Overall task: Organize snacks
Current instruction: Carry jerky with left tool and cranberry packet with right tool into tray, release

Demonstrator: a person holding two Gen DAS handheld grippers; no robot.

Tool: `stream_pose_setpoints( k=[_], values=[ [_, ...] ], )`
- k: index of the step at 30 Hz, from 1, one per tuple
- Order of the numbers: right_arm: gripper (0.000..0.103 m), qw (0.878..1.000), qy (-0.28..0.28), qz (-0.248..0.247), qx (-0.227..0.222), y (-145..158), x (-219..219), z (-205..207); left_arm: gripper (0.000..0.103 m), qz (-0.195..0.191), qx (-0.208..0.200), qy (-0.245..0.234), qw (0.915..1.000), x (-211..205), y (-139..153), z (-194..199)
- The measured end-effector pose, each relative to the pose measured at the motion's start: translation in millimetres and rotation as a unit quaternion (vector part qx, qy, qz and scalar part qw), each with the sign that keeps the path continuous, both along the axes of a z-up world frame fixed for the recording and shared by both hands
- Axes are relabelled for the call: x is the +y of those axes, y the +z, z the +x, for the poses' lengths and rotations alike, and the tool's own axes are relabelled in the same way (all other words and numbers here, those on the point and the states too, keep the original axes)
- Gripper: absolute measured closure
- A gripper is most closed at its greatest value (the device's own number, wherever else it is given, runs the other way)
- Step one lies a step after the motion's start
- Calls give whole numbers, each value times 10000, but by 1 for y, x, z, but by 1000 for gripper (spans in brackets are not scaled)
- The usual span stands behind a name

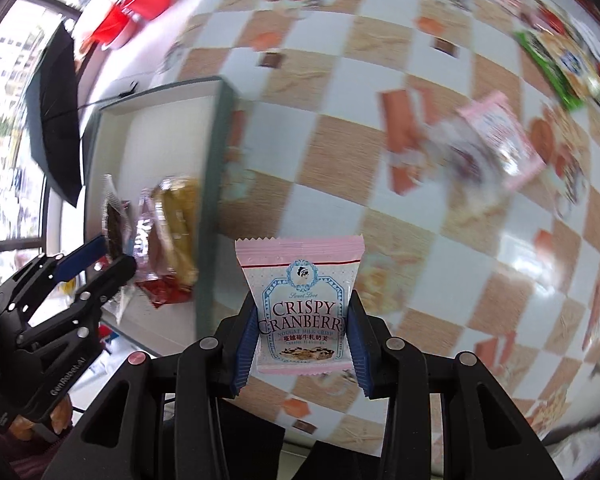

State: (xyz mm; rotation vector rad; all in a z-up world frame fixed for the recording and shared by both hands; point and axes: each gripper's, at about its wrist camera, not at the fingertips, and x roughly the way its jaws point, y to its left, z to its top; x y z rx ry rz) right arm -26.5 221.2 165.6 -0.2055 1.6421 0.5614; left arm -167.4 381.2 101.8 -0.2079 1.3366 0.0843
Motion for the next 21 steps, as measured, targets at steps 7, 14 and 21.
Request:
stream_pose_setpoints(
  k=[7, 14, 21],
  values=[
    [61, 9975, 688, 76, 100, -1, 68, -16, 61, -38, 198, 368, 9991, 27, -14, -18],
    [61, 9950, 962, 173, 217, -9, 117, -19, 61, -100, 374, 535, 9978, 39, -25, -27],
    [60, 9942, 996, 236, 329, -15, 135, -12, 57, -1, 593, 499, 9970, 36, -35, -26]
  ],
)
